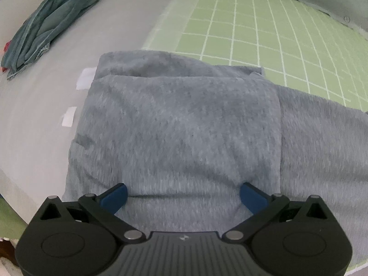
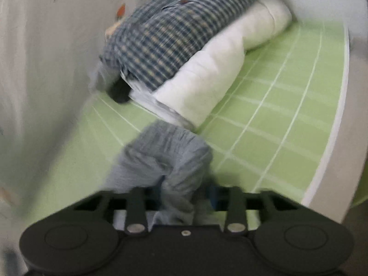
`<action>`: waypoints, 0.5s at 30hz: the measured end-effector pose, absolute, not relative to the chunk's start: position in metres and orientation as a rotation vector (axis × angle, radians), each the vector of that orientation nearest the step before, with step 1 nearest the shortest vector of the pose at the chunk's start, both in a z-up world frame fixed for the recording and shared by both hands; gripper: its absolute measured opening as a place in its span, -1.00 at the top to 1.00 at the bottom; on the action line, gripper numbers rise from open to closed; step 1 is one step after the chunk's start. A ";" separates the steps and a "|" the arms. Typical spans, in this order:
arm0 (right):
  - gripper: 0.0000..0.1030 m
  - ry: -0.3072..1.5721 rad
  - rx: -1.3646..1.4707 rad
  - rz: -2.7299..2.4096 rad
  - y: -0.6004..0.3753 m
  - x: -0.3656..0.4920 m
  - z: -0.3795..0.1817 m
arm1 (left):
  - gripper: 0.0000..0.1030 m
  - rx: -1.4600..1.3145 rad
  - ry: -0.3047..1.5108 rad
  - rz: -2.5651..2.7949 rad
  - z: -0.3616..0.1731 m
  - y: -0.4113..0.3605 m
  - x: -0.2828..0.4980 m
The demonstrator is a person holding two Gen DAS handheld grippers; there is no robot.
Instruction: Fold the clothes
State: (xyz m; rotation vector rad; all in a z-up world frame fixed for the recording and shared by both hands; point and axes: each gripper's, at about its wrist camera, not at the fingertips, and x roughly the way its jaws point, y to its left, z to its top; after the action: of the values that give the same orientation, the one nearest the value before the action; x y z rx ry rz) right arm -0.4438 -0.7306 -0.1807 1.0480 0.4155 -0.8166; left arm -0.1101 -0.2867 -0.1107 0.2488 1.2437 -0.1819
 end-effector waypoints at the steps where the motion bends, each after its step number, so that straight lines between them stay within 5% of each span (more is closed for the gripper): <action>1: 0.56 0.371 1.089 -0.786 -0.730 -0.447 -0.180 | -1.00 0.241 1.238 -0.183 -0.111 -0.285 -0.110; 8: 0.60 0.104 1.317 -0.494 -0.699 -0.430 -0.173 | -1.00 0.239 1.220 -0.208 -0.111 -0.283 -0.113; 15: 0.60 0.200 1.247 -0.276 -0.635 -0.362 -0.156 | -1.00 0.266 1.221 -0.274 -0.111 -0.281 -0.106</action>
State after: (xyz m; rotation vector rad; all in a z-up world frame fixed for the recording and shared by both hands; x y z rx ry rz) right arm -0.3616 -0.6346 -0.1563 1.2467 0.2003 -0.2763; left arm -0.1063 -0.2814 -0.1114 0.2655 1.2213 -0.2743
